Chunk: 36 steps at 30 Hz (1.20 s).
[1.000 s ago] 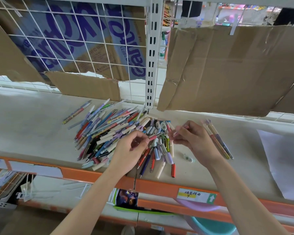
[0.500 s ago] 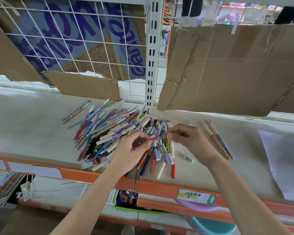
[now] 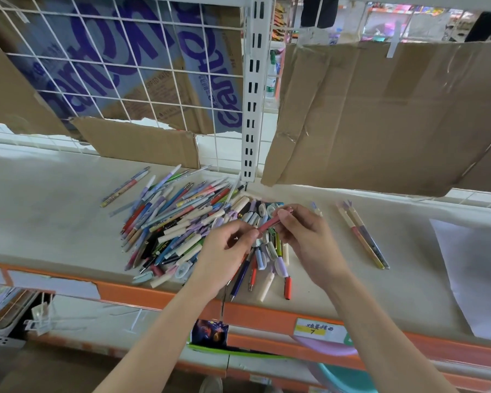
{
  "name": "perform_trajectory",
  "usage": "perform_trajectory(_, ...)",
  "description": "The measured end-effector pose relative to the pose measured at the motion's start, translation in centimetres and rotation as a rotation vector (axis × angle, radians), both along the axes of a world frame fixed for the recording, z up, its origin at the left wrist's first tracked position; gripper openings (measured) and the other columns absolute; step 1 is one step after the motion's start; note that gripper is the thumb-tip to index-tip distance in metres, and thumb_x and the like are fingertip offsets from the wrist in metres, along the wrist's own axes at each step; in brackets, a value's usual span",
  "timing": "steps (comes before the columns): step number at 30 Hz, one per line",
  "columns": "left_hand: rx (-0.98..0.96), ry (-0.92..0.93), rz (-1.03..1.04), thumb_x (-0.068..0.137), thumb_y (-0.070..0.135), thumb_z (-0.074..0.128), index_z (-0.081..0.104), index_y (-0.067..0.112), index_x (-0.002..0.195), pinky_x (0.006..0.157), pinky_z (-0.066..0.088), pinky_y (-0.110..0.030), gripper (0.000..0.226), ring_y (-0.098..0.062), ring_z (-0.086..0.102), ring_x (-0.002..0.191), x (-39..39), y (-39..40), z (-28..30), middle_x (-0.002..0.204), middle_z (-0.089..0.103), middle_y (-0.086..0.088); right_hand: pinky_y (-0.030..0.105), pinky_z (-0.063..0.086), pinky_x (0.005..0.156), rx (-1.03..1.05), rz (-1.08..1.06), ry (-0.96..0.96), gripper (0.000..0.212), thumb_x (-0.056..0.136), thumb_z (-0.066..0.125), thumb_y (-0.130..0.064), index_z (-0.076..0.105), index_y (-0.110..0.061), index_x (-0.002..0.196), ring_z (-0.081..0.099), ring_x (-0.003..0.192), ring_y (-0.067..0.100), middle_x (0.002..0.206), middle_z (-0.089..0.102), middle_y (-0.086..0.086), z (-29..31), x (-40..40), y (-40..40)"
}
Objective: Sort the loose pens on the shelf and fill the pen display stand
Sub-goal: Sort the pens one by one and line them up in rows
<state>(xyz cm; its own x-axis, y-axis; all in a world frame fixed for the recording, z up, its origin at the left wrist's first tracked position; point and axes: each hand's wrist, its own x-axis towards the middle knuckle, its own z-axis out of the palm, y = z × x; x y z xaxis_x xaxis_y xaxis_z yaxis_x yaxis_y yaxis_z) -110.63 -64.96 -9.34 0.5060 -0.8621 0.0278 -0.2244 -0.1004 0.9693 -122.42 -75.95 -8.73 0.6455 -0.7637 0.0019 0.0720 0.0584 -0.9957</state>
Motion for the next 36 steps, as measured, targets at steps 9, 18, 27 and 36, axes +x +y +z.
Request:
perform_trajectory(9,-0.027,-0.149,0.085,0.093,0.017,0.056,0.06,0.012,0.08,0.049,0.036,-0.015,0.014,-0.005,0.052,0.054,-1.4,-1.9,-0.3,0.062,0.059,0.005,0.024,0.035,0.055,0.033,-0.147,0.028,0.022,0.096,0.049,-0.018,0.055,-0.008,0.078,0.041,0.054,0.008,0.059,0.047,-0.002,-0.2,1.5,1.0)
perform_trajectory(18,0.213,-0.434,0.034,0.09,0.023,0.059,0.061,0.021,0.086,0.061,0.041,-0.007,0.005,0.002,0.053,0.068,3.7,-0.8,-0.4,0.08,0.062,0.01,0.026,0.037,0.055,-0.418,-0.126,0.4,0.027,0.099,0.043,-0.022,0.054,-0.002,0.085,0.049,0.055,0.013,0.065,0.058,0.003,0.9,0.7,-2.6)
perform_trajectory(27,0.318,-0.828,-0.081,0.086,0.028,0.063,0.062,0.021,0.088,0.067,0.034,-0.018,0.008,-0.007,0.047,0.084,1.7,0.5,-2.4,0.086,0.045,0.01,0.034,0.042,0.066,-0.84,-0.281,0.971,0.031,0.098,0.041,-0.028,0.048,-0.016,0.126,0.059,0.098,0.033,0.11,0.061,0.01,-2.1,-2.8,-6.0)
perform_trajectory(36,0.452,-0.931,-0.067,0.087,0.038,0.059,0.059,0.025,0.1,0.083,0.038,-0.028,0.019,-0.015,0.051,0.1,1.4,0.0,-2.5,0.104,0.052,0.004,0.044,0.045,0.088,-0.754,-0.21,1.206,0.04,0.096,0.044,-0.037,0.046,-0.024,0.135,0.047,0.124,0.036,0.156,0.018,0.006,-5.3,-5.2,-8.9)
